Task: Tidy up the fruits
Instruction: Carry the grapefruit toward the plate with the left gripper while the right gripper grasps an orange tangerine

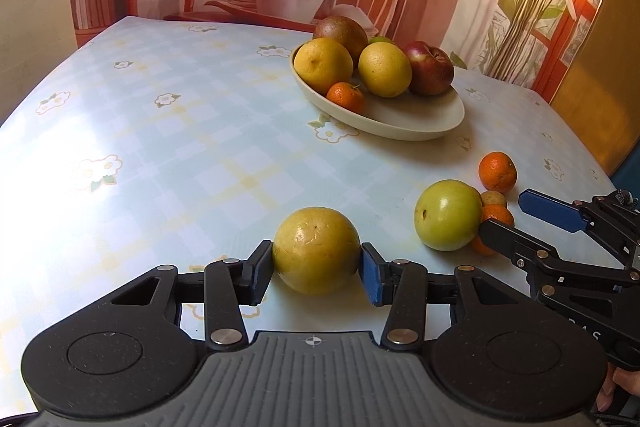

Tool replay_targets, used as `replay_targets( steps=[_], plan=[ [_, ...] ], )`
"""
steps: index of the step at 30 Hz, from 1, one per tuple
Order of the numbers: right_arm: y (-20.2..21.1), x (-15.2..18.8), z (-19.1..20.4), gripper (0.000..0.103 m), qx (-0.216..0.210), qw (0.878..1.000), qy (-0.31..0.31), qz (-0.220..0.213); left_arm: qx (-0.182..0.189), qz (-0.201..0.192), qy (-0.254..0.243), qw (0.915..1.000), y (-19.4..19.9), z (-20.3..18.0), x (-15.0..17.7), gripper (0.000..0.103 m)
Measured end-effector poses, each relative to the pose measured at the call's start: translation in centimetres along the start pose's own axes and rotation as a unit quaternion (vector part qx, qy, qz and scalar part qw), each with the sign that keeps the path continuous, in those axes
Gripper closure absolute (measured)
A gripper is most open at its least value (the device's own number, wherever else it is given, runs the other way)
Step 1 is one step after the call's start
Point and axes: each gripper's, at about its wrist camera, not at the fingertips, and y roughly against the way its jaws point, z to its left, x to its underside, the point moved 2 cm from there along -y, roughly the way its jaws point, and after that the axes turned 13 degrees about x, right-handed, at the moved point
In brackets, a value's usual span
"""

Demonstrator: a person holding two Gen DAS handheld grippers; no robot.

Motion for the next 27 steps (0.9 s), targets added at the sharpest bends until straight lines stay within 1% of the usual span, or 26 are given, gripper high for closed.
replay_targets(
  steps=[2, 5, 8, 13, 14, 15, 17, 21, 24, 25, 27],
  plan=[
    [0.0, 0.0, -0.1, 0.053, 0.002, 1.0, -0.002, 0.001, 0.0, 0.0, -0.001, 1.0, 0.1, 0.0, 0.0, 0.054],
    [-0.3, 0.2, -0.1, 0.053, 0.005, 1.0, -0.005, 0.015, 0.001, -0.001, -0.002, 1.0, 0.1, 0.0, 0.1, 0.054],
    [-0.1, 0.7, 0.0, 0.055, 0.006, 1.0, -0.002, 0.014, 0.0, -0.002, -0.002, 1.0, 0.1, 0.0, 0.2, 0.054],
    [-0.7, 0.1, 0.6, 0.062, 0.0, 1.0, 0.014, 0.023, -0.005, -0.005, -0.01, 0.9999, 0.1, -0.3, 0.3, 0.054],
    [-0.9, -0.1, 0.8, 0.064, 0.001, 1.0, 0.016, 0.024, -0.005, -0.005, -0.01, 0.9999, 0.2, -0.3, 0.3, 0.054],
    [-1.0, -0.1, 0.8, 0.067, 0.005, 1.0, 0.017, 0.025, -0.004, -0.005, -0.008, 0.9999, 0.2, -0.2, 0.3, 0.054],
    [-1.2, 0.1, 0.8, 0.069, 0.011, 0.999, 0.017, 0.03, -0.002, -0.005, -0.006, 1.0, 0.2, -0.1, 0.2, 0.054],
    [-0.7, 1.0, 0.6, 0.069, 0.023, 0.999, 0.013, 0.022, -0.009, -0.004, -0.015, 0.9998, 0.1, -0.3, 0.2, 0.054],
    [-0.1, 1.6, 1.0, 0.069, 0.027, 0.999, 0.033, 0.004, -0.013, -0.005, -0.018, 0.9997, 0.1, -0.4, 0.3, 0.054],
    [0.1, 1.7, 1.0, 0.069, 0.025, 0.999, 0.036, 0.0, -0.013, -0.005, -0.018, 0.9997, 0.1, -0.4, 0.3, 0.054],
    [0.3, 1.7, 0.5, 0.069, 0.015, 1.0, 0.023, -0.005, -0.012, -0.005, -0.018, 0.9998, 0.1, -0.4, 0.3, 0.054]
  ],
)
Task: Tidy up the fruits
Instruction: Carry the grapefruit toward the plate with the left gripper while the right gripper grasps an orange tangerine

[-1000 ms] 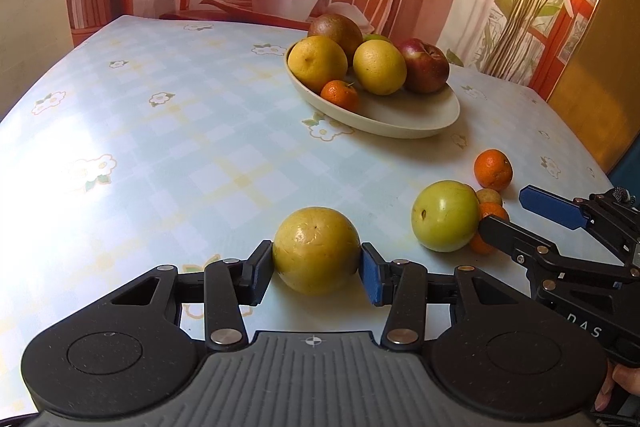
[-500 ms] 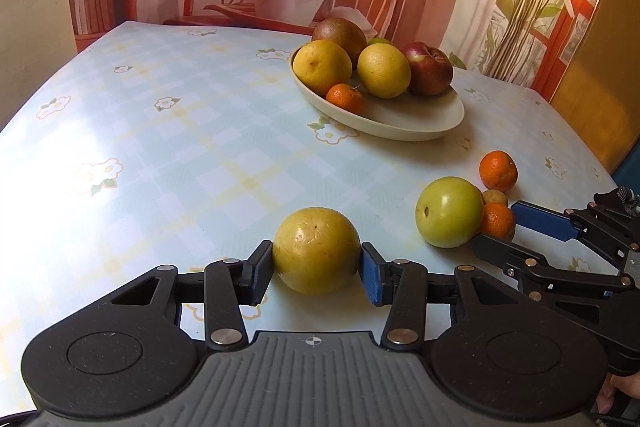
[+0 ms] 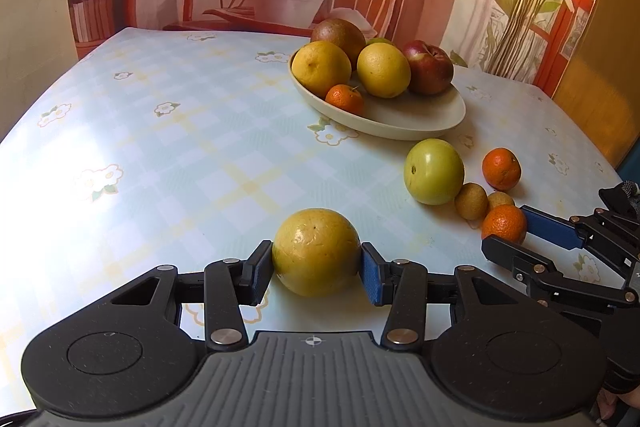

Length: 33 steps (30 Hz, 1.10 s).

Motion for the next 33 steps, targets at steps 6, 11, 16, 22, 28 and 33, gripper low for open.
replay_targets(
  steps=[6, 11, 16, 22, 28, 33],
  plan=[
    [-0.3, 0.1, -1.6, 0.069, 0.008, 0.999, -0.042, 0.01, -0.001, 0.0, -0.002, 1.0, 0.1, 0.0, 0.0, 0.054],
    [-0.2, 0.1, -1.5, 0.069, 0.009, 0.999, -0.038, 0.008, -0.001, -0.002, -0.003, 1.0, 0.0, 0.0, 0.1, 0.054],
    [-0.1, 0.0, -1.4, 0.069, 0.008, 0.999, -0.037, 0.005, -0.002, -0.002, -0.004, 1.0, 0.1, -0.1, 0.1, 0.054],
    [-0.1, -0.2, -2.1, 0.069, 0.004, 0.998, -0.058, 0.008, -0.006, -0.004, -0.012, 0.9999, 0.1, -0.2, 0.1, 0.055],
    [-0.1, -0.6, -3.7, 0.069, 0.001, 0.996, -0.092, 0.006, -0.019, -0.02, -0.019, 0.9994, 0.5, 0.0, -0.7, 0.055],
    [-0.3, -1.3, -4.5, 0.069, -0.014, 0.995, -0.1, 0.008, -0.016, -0.049, -0.042, 0.9978, 1.1, -0.9, -2.5, 0.055]
  ],
)
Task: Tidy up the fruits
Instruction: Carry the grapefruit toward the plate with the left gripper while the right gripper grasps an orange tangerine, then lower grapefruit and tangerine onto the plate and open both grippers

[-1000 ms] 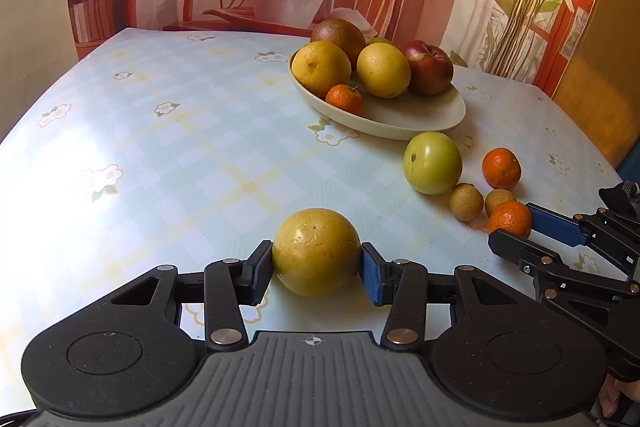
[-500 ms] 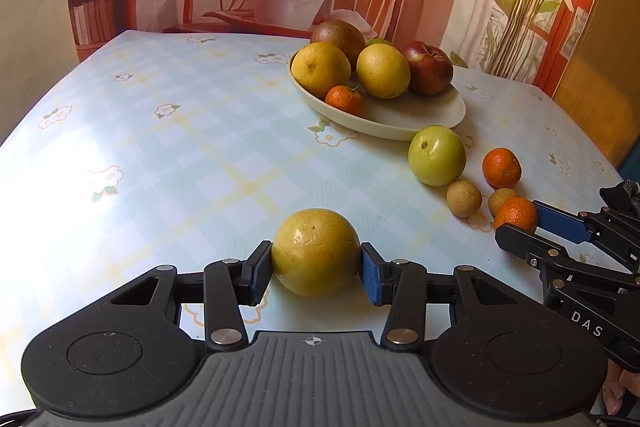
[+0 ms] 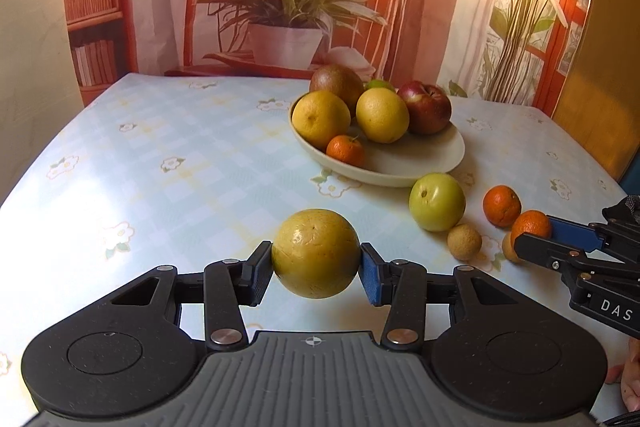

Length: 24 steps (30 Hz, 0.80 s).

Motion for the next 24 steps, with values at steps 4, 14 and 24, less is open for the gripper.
replay_targets(
  steps=[4, 14, 24],
  plan=[
    [-0.1, -1.1, -0.3, 0.069, -0.015, 1.0, 0.013, -0.007, 0.003, -0.016, -0.019, 0.9997, -0.1, -0.7, -1.5, 0.055],
    [-1.0, -3.3, -2.9, 0.069, -0.009, 1.0, 0.024, -0.004, 0.044, -0.018, -0.056, 0.9973, -3.3, -2.7, -4.4, 0.055],
    [-4.8, -6.5, -2.4, 0.069, -0.019, 0.999, 0.048, -0.008, 0.058, 0.03, -0.036, 0.9972, -9.0, -2.2, -7.1, 0.055]
  ],
)
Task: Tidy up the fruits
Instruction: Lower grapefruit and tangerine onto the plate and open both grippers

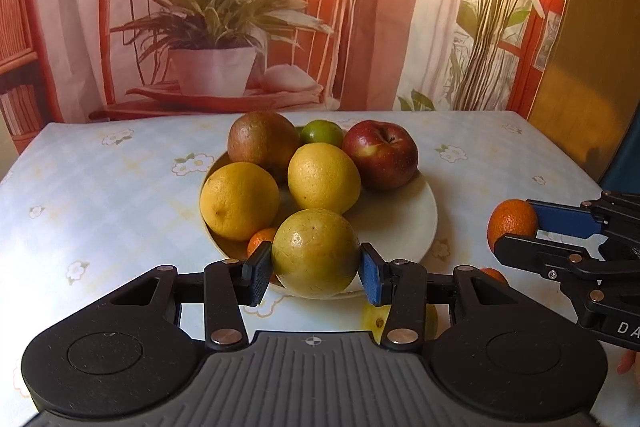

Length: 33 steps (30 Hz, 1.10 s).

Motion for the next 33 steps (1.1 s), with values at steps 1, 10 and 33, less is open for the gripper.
replay_targets(
  steps=[1, 10, 33],
  plan=[
    [-0.4, -0.2, 0.1, 0.069, -0.001, 1.0, 0.006, -0.001, 0.003, 0.006, 0.004, 1.0, -0.3, 0.2, -0.1, 0.055],
    [-5.2, -1.9, -0.1, 0.069, -0.007, 0.999, 0.015, 0.028, 0.035, 0.011, 0.021, 0.9991, -1.5, 1.2, -1.3, 0.054],
    [-7.7, -2.4, 0.2, 0.063, 0.015, 0.998, -0.029, 0.061, 0.027, 0.0, 0.176, 0.9839, 2.2, 5.9, -2.8, 0.015]
  ],
)
